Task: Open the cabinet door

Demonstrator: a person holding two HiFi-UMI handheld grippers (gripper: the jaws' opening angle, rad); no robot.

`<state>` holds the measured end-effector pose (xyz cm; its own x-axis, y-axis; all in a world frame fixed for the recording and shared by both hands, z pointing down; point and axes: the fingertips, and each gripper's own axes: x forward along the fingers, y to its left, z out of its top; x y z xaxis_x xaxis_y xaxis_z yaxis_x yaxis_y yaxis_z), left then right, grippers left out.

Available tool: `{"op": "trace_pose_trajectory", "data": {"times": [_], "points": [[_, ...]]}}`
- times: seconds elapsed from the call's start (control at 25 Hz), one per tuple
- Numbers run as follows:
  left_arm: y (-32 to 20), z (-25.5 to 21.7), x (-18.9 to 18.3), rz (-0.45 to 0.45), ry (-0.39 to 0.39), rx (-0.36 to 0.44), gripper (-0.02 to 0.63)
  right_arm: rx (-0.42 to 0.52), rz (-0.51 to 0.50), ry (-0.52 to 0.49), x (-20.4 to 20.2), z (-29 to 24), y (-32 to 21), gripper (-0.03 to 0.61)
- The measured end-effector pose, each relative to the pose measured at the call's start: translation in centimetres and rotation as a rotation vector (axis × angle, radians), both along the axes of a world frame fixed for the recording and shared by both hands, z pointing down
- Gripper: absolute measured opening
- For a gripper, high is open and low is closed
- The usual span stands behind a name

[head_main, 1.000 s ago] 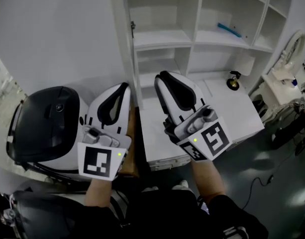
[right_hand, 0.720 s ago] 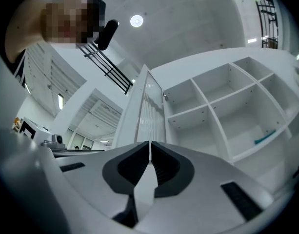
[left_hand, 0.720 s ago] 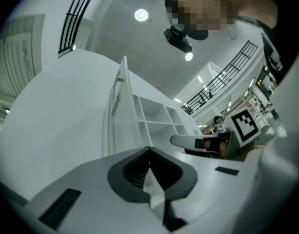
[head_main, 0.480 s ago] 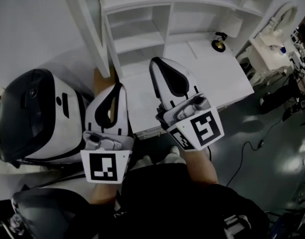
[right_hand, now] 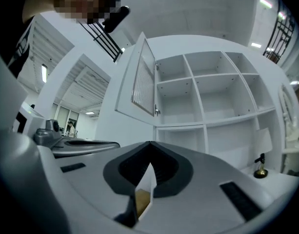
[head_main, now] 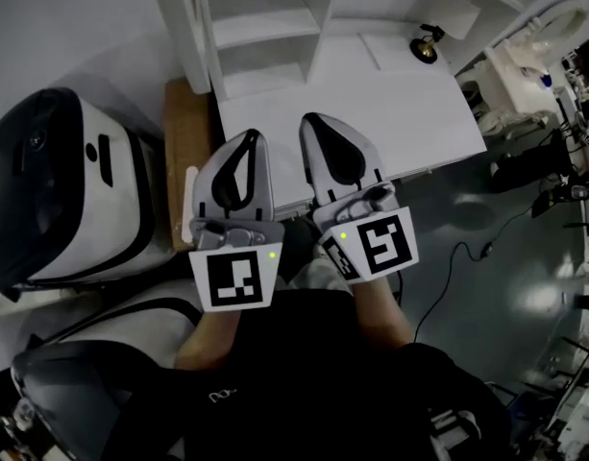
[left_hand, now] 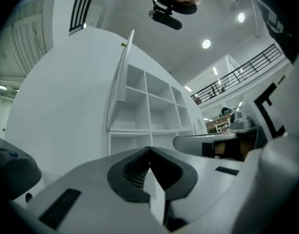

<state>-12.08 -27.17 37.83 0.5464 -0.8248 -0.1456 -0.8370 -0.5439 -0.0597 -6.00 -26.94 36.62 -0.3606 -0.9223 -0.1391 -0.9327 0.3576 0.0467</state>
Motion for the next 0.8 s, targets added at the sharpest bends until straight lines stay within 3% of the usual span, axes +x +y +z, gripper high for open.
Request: {"op": "trace_pose_trajectory", "data": {"times": [0.32,0.8], "points": [[-1.0,1.7,-1.3,-0.024,0.04,-0.052,0.012,-0.045,0.034,0.022,-1.2,2.9,0.3,0.017],[-1.2,2.0,-2.8,-0.023,0.051,-0.054,0.012,-0.034,0.016,0.036,-2.6,3.0,-0.3,0.018]]}}
